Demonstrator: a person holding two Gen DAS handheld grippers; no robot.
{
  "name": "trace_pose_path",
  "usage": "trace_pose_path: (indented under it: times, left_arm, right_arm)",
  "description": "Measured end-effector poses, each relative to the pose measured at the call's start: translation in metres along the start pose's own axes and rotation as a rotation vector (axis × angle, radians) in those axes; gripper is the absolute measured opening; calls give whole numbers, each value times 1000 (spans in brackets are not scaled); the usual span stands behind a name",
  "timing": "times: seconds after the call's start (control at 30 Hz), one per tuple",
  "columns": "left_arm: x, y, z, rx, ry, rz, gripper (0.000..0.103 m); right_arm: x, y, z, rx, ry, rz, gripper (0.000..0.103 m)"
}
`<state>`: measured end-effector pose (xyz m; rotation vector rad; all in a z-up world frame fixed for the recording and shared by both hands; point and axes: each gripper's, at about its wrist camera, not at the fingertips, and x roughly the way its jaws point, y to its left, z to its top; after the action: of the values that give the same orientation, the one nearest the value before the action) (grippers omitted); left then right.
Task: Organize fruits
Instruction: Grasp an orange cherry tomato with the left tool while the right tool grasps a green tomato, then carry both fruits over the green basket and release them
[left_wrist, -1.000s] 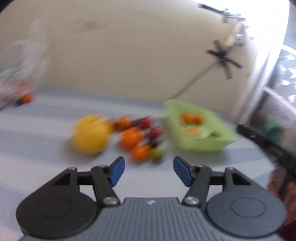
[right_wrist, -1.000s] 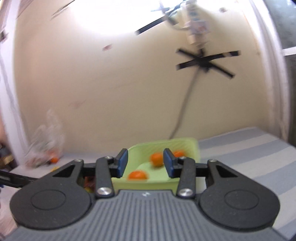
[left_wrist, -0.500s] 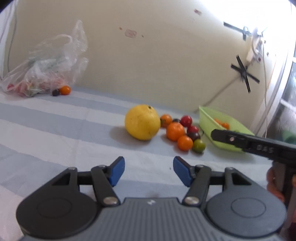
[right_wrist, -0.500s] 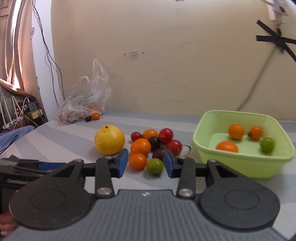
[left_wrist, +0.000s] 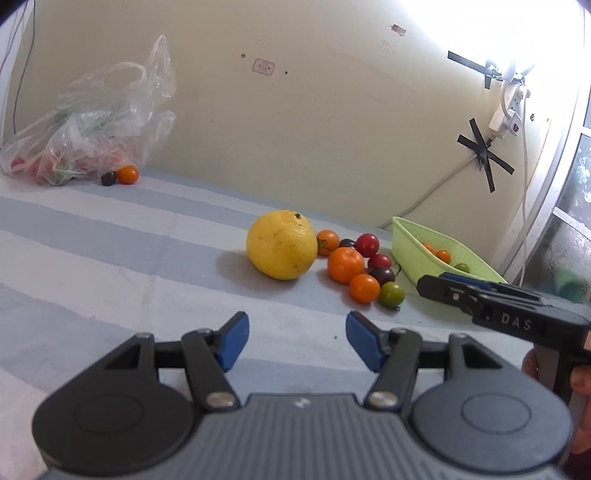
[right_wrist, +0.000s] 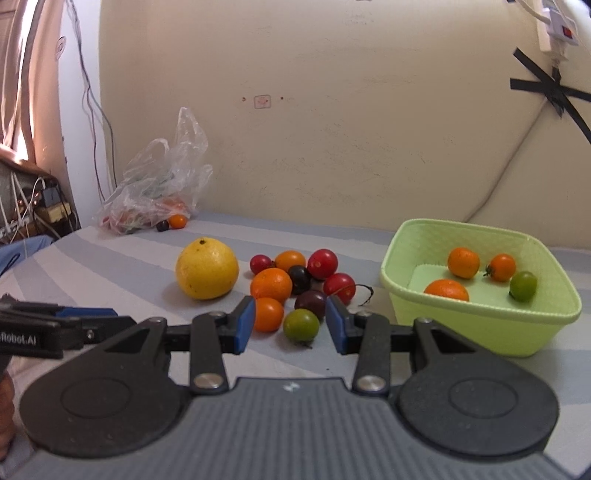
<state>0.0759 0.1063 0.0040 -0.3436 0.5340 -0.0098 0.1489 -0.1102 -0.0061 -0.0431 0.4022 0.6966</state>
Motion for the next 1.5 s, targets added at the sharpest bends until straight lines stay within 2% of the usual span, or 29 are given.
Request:
trace_pose_path:
  times: [0.1, 0.17, 0.3, 0.37, 0.57, 0.67, 0.7, 0.73, 0.77, 0.87, 0.9, 1.07, 1.27, 1.33, 1.5]
  left_arm:
    - [7, -7, 10, -2, 31, -58, 57]
    - [10, -15, 21, 18, 14, -86, 54]
    - [30, -32, 39, 80, 30, -98, 54]
    - [46, -38, 45, 96, 73, -114, 55]
    - [94, -41, 49, 54, 203, -185, 54]
    - [109, -37, 48, 17, 230, -189, 55]
    - [113, -35, 48, -2, 231, -190, 52]
    - [115, -33, 47, -15, 222, -197, 42]
    - [117, -32, 46, -26, 224, -208, 39]
    - [110, -30, 41, -46, 204, -208, 28]
    - [106, -30, 39, -49, 206, -211, 28]
    - [73, -32, 20, -91, 225, -266, 28]
    - [27, -60, -20, -7, 244, -301, 28]
    - [19, -70, -29, 30, 249, -292, 29]
    - [7, -83, -37, 81, 238, -238, 30]
  right_arm:
    - [-3, -6, -1, -21, 19, 2, 44]
    - [-3, -9, 0, -22, 33, 3, 44]
    - [1, -9, 3, -60, 34, 25, 44]
    - [8, -10, 2, -76, 53, 36, 44]
    - [34, -19, -1, -83, 145, 76, 44]
    - [44, -21, 2, -70, 170, 91, 44]
    - [46, -20, 3, -69, 172, 91, 44]
    - [49, -20, 4, -68, 175, 94, 44]
    - [51, -20, 5, -68, 180, 99, 42]
    - [52, -18, 4, -83, 193, 101, 27]
    - [49, -17, 3, -88, 191, 98, 27]
    - [11, -13, -10, -50, 175, 106, 27]
    - [-57, 1, -43, -22, 136, 41, 27]
    - [-72, 3, -54, -18, 127, 4, 27]
    - [-82, 1, -65, 9, 130, -17, 28]
